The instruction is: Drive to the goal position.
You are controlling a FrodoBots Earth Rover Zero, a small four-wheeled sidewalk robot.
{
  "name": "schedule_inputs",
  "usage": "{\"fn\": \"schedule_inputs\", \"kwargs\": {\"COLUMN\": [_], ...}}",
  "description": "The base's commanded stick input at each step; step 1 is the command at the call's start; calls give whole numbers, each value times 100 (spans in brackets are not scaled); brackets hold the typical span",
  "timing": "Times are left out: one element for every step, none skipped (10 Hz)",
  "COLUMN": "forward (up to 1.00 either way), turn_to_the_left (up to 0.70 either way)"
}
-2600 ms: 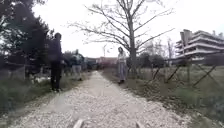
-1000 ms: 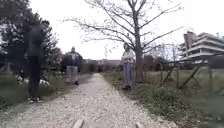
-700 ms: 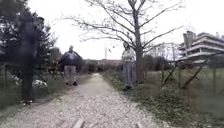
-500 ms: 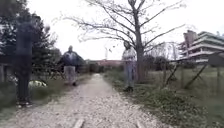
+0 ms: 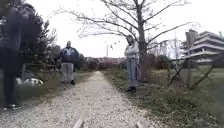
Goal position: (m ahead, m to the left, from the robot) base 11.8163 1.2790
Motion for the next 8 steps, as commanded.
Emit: {"fn": "schedule_inputs", "kwargs": {"forward": [50,50,50,50,50,50,50,50], "turn_to_the_left": [15,0,0,0,0,0,0,0]}}
